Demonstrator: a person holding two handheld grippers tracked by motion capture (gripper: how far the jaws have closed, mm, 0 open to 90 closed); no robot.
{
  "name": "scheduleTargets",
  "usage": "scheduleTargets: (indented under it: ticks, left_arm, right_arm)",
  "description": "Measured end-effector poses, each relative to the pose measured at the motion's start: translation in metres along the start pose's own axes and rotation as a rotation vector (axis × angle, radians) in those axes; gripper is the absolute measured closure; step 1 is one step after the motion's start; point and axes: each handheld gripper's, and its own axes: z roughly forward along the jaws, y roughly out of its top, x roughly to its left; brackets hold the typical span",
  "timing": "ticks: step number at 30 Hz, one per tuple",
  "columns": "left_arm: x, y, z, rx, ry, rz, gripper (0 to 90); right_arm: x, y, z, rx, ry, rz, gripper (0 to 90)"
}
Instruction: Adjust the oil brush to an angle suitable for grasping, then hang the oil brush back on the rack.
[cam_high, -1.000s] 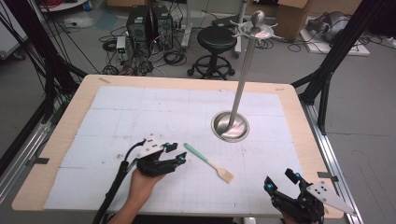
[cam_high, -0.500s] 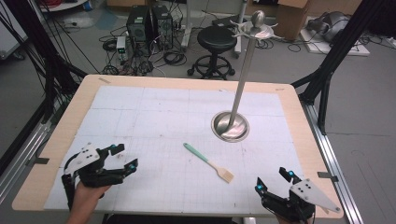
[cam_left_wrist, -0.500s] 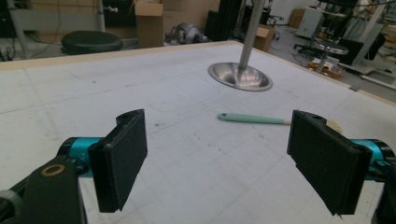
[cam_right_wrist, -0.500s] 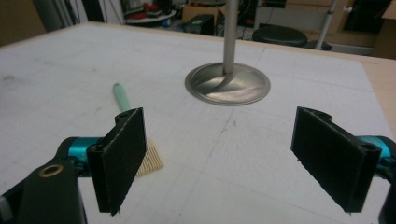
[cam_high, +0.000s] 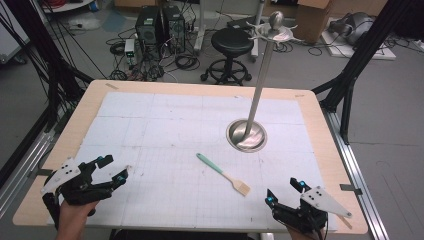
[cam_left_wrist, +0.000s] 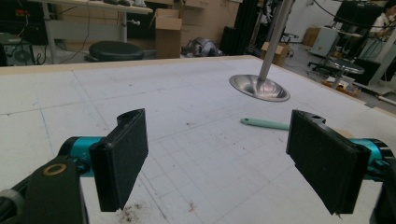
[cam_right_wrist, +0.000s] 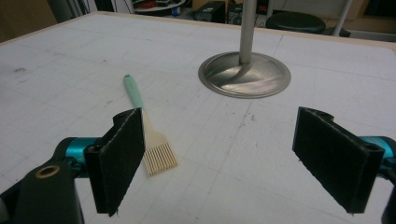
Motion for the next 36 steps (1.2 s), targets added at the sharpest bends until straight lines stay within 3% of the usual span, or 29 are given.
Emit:
scheduleTargets:
  ticks: [6, 11, 17, 22, 23, 25, 36]
  left_arm:
    - [0.0, -0.004, 0.004, 0.022, -0.012, -0.007, 21.0]
    - [0.002, -0.004, 0.002, -0.021, -0.008, -0.036, 18.0]
    - [0.005, -0.003, -0.001, -0.033, -0.027, -0.05, 17.3]
    - [0.007, -0.002, -0.003, -0.028, -0.021, -0.062, 17.5]
    - [0.008, -0.003, -0.003, -0.02, -0.021, -0.062, 17.5]
    - [0.008, -0.004, -0.002, -0.013, -0.023, -0.062, 17.7]
    - [0.007, -0.005, 0.0, -0.005, -0.045, -0.067, 17.7]
  right_arm:
    - [-0.001, -0.001, 0.004, 0.017, 0.015, 0.007, 16.9]
    - [0.004, 0.001, 0.011, 0.029, 0.041, 0.009, 17.4]
    - [0.011, 0.006, 0.024, 0.03, 0.099, 0.023, 17.3]
    - [0.025, 0.01, 0.044, 0.098, 0.154, -0.011, 17.3]
    - [0.029, 0.012, 0.052, 0.125, 0.178, -0.028, 19.1]
    - [0.033, 0.014, 0.06, 0.148, 0.209, -0.023, 31.2]
    - [0.046, 0.029, 0.107, 0.24, 0.292, -0.083, 49.4]
